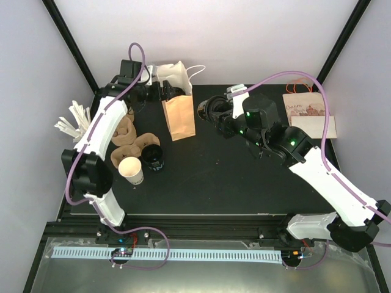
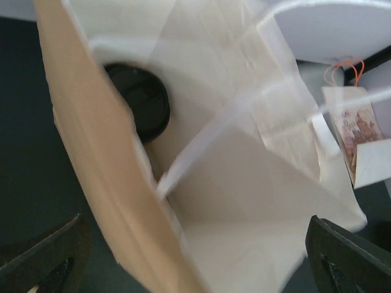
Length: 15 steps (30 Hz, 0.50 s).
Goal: Pack the takeout coffee
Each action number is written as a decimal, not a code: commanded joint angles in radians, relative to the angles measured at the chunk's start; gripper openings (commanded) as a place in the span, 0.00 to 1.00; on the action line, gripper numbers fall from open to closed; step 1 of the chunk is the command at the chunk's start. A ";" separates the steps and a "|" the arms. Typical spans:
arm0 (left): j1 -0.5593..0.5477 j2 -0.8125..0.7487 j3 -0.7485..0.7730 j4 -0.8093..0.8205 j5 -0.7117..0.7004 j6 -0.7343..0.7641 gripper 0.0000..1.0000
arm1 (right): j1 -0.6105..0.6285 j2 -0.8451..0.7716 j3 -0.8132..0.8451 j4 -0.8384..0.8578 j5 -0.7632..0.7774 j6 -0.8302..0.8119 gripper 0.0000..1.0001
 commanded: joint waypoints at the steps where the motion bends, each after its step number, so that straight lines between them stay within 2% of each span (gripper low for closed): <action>1: -0.009 -0.174 -0.128 0.132 0.035 0.035 0.99 | 0.005 0.008 0.028 -0.017 0.003 0.000 0.64; 6: -0.009 -0.311 -0.326 0.283 0.022 0.008 0.99 | 0.004 0.015 0.029 -0.024 -0.020 -0.009 0.64; 9: -0.008 -0.351 -0.392 0.301 -0.021 -0.008 0.99 | 0.005 0.016 0.033 -0.035 -0.023 -0.016 0.64; 11: -0.005 -0.318 -0.364 0.251 -0.052 -0.008 0.99 | 0.005 0.014 0.033 -0.041 -0.022 -0.020 0.64; 15: -0.009 -0.173 -0.166 0.122 -0.042 0.030 0.99 | 0.005 0.007 0.032 -0.046 -0.018 -0.021 0.64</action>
